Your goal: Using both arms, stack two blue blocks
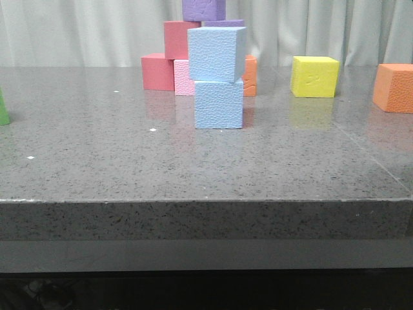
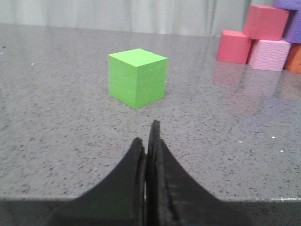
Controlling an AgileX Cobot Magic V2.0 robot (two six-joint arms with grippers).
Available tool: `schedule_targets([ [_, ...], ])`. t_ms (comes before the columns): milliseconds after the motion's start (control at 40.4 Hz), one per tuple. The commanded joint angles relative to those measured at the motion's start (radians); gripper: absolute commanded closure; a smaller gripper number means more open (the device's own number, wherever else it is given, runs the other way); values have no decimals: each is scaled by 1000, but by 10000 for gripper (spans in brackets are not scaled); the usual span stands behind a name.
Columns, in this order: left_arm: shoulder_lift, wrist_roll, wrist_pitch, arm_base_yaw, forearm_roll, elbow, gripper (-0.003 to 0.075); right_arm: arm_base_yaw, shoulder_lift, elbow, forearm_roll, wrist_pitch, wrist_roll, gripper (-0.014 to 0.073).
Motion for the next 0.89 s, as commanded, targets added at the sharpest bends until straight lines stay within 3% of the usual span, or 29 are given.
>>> schedule_targets([
  [0,-22,-36,-192,-18,41,19,738,-4,-12,-27,-20,-58,-8,663],
  [99,-24,-49,-264,-16,41,66,738,-4,-12,-27,-20,-58,-8,663],
  [866,-24,-49,-232,20,44,66,738,-4,-12,-27,-20,-58,-8,663],
])
